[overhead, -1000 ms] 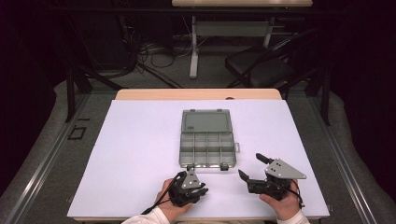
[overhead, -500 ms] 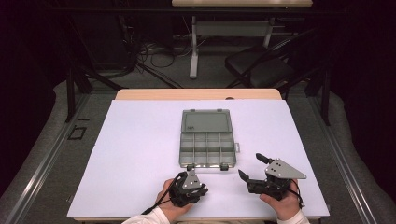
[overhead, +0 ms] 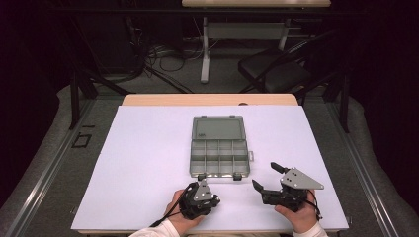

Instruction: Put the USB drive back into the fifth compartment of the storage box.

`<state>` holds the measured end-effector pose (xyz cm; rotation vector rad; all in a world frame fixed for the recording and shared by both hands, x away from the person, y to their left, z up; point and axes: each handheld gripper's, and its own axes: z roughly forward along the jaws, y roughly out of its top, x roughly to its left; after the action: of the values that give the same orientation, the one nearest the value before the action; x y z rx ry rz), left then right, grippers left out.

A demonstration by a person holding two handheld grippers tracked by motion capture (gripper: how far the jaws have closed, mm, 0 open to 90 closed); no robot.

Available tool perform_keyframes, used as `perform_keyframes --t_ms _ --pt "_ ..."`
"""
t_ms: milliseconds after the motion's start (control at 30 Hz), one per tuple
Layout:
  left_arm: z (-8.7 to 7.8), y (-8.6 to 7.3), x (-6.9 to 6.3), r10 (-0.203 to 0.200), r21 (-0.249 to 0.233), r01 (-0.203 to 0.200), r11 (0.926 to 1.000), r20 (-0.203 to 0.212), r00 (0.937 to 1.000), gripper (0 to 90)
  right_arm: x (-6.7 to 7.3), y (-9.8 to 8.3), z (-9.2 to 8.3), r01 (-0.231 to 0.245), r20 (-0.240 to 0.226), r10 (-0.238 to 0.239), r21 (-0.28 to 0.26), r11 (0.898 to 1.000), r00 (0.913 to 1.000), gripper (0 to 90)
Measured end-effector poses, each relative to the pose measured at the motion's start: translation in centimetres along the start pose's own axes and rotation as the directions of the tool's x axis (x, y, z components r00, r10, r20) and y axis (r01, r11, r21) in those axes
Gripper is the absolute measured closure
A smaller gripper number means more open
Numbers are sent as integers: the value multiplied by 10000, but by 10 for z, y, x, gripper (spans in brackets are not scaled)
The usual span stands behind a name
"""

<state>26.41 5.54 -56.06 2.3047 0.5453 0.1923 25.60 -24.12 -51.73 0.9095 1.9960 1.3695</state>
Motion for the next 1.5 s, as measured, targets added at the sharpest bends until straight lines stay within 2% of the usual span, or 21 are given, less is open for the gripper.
perform_keyframes --t_ms 833,1500 --pt "0 0 1 9 15 -9 10000 53 10000 791 0 0 0 -38 -37 38 20 10000 10000 154" --pt "-10 1 9 -517 -429 523 9977 146 9986 791 0 0 0 -7 -52 7 23 10000 10000 155"
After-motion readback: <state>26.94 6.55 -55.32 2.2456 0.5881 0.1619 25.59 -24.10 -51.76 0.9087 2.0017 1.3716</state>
